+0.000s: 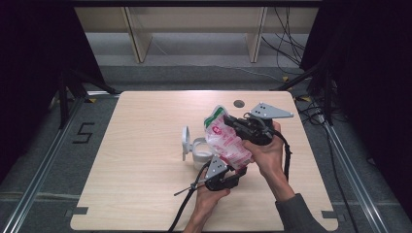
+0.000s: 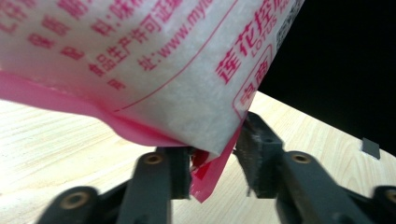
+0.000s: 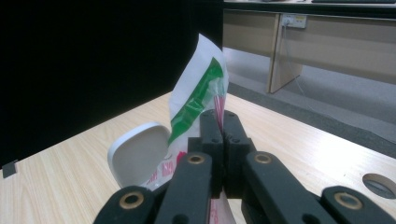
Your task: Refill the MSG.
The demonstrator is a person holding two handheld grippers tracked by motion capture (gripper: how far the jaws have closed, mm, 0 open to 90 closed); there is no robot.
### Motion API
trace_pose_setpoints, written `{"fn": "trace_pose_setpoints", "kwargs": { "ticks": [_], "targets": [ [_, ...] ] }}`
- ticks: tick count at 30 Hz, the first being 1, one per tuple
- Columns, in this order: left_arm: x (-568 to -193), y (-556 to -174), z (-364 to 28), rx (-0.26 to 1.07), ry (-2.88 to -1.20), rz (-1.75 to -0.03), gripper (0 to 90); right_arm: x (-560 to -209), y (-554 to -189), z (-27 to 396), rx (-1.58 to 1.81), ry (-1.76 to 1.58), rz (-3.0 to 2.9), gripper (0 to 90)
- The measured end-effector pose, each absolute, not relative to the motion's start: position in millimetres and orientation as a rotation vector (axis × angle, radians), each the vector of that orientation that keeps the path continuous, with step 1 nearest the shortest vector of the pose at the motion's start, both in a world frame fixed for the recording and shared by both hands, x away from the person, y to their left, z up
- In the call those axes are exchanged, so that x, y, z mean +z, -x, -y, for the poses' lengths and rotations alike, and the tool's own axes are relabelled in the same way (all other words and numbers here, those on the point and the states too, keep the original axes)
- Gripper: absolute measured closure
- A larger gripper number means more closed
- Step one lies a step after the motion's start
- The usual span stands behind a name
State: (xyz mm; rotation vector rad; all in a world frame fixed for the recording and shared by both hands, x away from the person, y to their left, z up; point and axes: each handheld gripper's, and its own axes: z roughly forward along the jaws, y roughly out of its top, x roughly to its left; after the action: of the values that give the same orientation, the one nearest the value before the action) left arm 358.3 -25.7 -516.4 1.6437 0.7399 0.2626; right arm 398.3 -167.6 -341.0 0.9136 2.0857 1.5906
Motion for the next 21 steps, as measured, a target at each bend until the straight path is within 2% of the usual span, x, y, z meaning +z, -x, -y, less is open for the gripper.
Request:
{"fn": "trace_pose_setpoints", "kwargs": {
  "ticks": [8, 10, 14, 21],
  "targets": [
    [-518.4, -360.1, 27.0, 0.238, -1.666, -0.749, 60.2, -344.3, -397.1, 178.6, 1.592, -0.91, -2.061, 90.0],
    [-518.6, -359.9, 27.3, 0.237, -1.667, -0.76, 56.2, -345.3, -396.4, 181.4, 1.601, -0.899, -2.058, 90.0],
    [-518.3, -359.5, 27.5, 0.238, -1.67, -0.765, 56.0, -346.5, -393.1, 185.1, 1.613, -0.926, -2.045, 90.0],
    [-515.3, -358.4, 27.7, 0.235, -1.629, -0.794, 45.3, -349.2, -390.2, 195.3, 1.661, -0.937, -2.015, 90.0]
  ]
}}
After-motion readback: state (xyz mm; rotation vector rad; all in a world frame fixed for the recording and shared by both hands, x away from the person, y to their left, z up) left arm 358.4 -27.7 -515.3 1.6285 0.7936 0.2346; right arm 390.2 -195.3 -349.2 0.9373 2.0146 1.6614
